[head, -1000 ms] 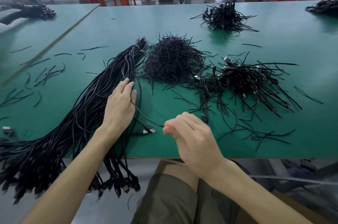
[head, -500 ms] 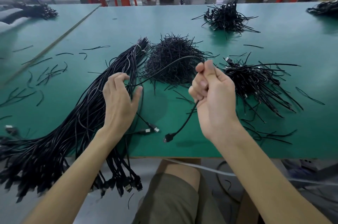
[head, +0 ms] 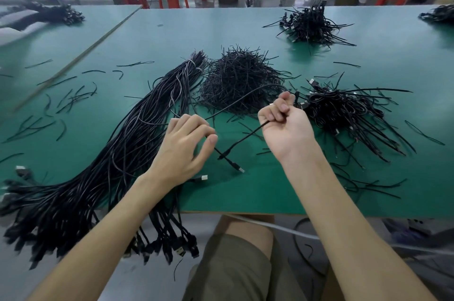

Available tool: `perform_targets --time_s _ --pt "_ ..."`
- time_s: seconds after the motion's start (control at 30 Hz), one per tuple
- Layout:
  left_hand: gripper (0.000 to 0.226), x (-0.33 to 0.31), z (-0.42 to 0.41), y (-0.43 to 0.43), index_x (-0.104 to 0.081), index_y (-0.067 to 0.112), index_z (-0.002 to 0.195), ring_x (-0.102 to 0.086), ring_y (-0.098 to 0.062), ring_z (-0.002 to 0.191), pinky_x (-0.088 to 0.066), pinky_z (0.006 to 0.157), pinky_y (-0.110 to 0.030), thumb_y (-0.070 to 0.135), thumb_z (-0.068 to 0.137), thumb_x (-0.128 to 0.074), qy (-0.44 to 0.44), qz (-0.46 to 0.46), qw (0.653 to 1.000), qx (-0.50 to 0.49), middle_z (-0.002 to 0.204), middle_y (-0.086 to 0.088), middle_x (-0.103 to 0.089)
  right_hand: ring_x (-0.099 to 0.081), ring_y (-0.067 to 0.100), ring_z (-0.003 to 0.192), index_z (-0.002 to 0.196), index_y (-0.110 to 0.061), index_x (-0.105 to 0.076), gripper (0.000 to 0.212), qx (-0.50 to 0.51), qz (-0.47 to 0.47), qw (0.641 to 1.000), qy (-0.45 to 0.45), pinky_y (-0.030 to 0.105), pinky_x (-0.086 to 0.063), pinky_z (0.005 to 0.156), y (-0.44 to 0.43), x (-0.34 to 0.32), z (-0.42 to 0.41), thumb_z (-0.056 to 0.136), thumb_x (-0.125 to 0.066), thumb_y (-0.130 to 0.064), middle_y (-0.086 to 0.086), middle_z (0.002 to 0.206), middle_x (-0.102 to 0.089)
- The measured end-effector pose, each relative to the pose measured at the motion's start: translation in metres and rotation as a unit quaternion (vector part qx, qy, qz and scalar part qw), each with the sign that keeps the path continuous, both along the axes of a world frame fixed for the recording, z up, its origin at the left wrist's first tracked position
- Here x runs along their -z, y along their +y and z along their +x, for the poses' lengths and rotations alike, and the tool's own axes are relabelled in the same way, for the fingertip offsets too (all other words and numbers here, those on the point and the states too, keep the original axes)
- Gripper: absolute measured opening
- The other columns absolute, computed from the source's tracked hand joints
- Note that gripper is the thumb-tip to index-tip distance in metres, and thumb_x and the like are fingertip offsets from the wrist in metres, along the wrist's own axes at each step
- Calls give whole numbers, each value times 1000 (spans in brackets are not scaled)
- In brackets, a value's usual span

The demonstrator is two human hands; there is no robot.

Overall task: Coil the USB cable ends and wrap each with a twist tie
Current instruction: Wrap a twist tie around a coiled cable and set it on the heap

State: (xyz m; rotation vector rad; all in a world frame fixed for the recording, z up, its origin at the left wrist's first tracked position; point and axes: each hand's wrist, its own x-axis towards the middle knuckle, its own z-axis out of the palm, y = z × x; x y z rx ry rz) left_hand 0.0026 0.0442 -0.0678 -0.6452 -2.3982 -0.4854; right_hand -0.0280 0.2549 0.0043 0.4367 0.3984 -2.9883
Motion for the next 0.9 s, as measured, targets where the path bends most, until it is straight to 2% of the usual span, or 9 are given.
perform_targets --time_s 0.1,0.23,0.33,0.47,0.53,0.63,0.73,0.83,0.9 --pt "36 0 1 2 -70 15 110 -54 -17 105 -32 96 -27 41 106 -47 -35 -47 997 46 108 5 -61 -22 8 40 75 -14 -51 44 5 -34 999 -11 20 -25 46 -1 1 -3 110 -25 -4 -6 49 -34" --pt "28 5 1 3 -70 12 101 -57 -20 105 -38 97 -33 35 103 -54 -3 -102 994 48 107 4 -66 -21 8 42 78 -14 -51 42 8 -61 998 -17 20 -25 46 -8 0 -4 108 -24 0 -6 50 -33" --pt "27 4 -1 3 -64 8 95 -56 -23 97 -42 90 -34 29 105 -51 6 -69 997 24 101 0 -64 -22 8 39 79 -14 -52 42 8 -61 998 -20 20 -25 45 -13 1 -3 108 -24 0 -6 49 -33" --pt "28 1 -4 0 -60 12 101 -50 -13 94 -42 85 -28 35 108 -46 -78 45 996 -2 96 10 -55 -21 8 41 79 -15 -54 38 -22 15 999 -28 20 -24 45 -7 8 4 110 -33 -13 -8 50 -34" --pt "28 1 -4 0 -60 14 106 -52 -10 94 -41 82 -23 38 108 -46 -109 62 992 -12 97 12 -56 -20 7 44 79 -15 -55 36 -53 71 996 -14 20 -23 45 0 14 11 110 -37 -20 -8 52 -33" --pt "31 -1 -3 2 -63 10 107 -56 -13 95 -42 82 -22 35 105 -46 -112 29 993 -27 101 5 -63 -19 7 47 80 -14 -59 33 -99 128 987 11 20 -22 45 13 21 19 108 -45 -26 -8 54 -31" --pt "23 -4 -1 2 -66 7 105 -60 -16 95 -45 86 -23 24 103 -53 -106 11 994 -11 101 1 -69 -18 7 46 82 -12 -62 34 -156 163 974 29 20 -22 44 32 23 24 103 -53 -38 -9 52 -24" --pt "12 -3 0 3 -68 10 102 -64 -18 97 -53 84 -33 17 101 -58 -117 -23 993 -4 100 1 -72 -20 7 44 79 -12 -60 33 -188 182 964 49 21 -26 44 51 26 27 102 -58 -36 -10 50 -22" --pt "11 -3 -1 3 -68 10 98 -62 -21 102 -52 86 -38 15 101 -58 -103 -36 994 -13 98 2 -70 -24 9 46 71 -15 -58 37 -181 180 964 69 22 -34 47 59 28 30 102 -58 -35 -9 49 -24"
